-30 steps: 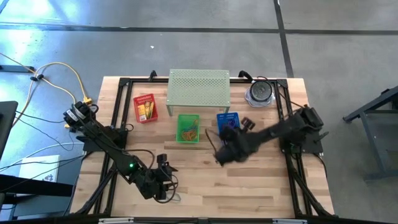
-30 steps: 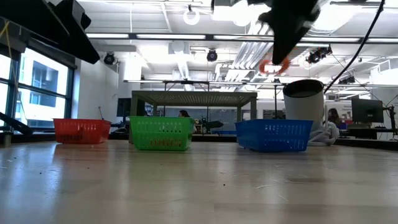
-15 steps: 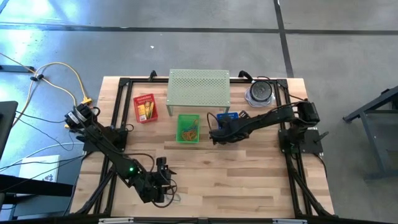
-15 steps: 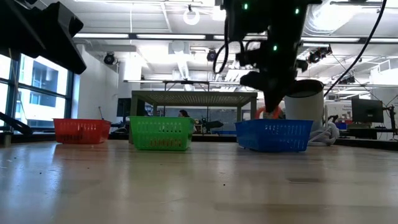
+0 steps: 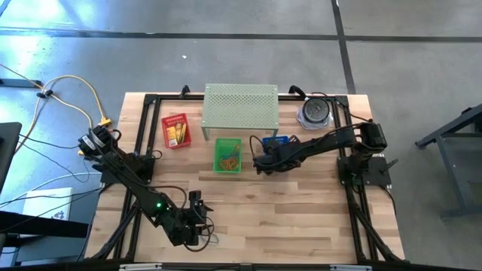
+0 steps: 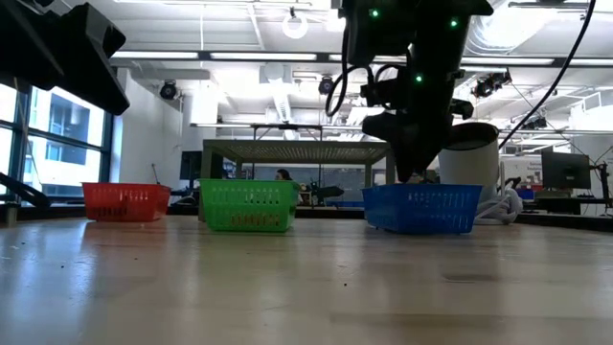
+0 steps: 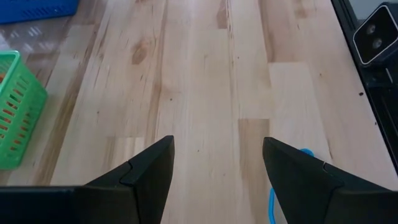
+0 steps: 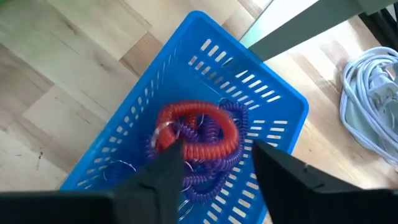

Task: Pick & Place Office Desk Supplies
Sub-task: Put the blue rubber band into the green bin

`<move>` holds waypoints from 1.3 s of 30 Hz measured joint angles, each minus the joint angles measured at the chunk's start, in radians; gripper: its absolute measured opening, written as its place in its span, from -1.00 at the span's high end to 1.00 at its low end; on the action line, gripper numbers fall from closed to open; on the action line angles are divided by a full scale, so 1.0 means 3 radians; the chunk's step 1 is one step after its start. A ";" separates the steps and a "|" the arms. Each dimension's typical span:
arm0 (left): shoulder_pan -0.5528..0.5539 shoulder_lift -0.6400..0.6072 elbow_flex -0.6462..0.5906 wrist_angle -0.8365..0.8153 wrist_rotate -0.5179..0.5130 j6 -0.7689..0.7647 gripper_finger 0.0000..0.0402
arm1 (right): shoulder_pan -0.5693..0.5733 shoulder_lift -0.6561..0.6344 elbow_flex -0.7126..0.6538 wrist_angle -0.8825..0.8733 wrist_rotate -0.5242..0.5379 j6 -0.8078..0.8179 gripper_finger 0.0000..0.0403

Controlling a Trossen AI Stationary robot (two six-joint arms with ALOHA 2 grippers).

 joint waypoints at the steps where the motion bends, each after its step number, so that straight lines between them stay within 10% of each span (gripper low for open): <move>1: 0.0000 -0.0001 0.0000 -0.0008 0.0000 0.0000 -0.19 | 0.0002 0.0000 0.0002 -0.0002 0.0000 0.0000 0.05; 16: -0.0066 -0.0002 0.0001 -0.0384 0.0379 0.0764 -0.19 | 0.0465 -0.0005 0.0732 -0.0627 0.0120 0.0056 -0.07; 39: -0.0229 0.0301 0.0000 0.0185 0.0409 0.0520 -0.19 | 0.1832 -0.0005 0.0790 0.0592 0.0929 0.0208 -0.07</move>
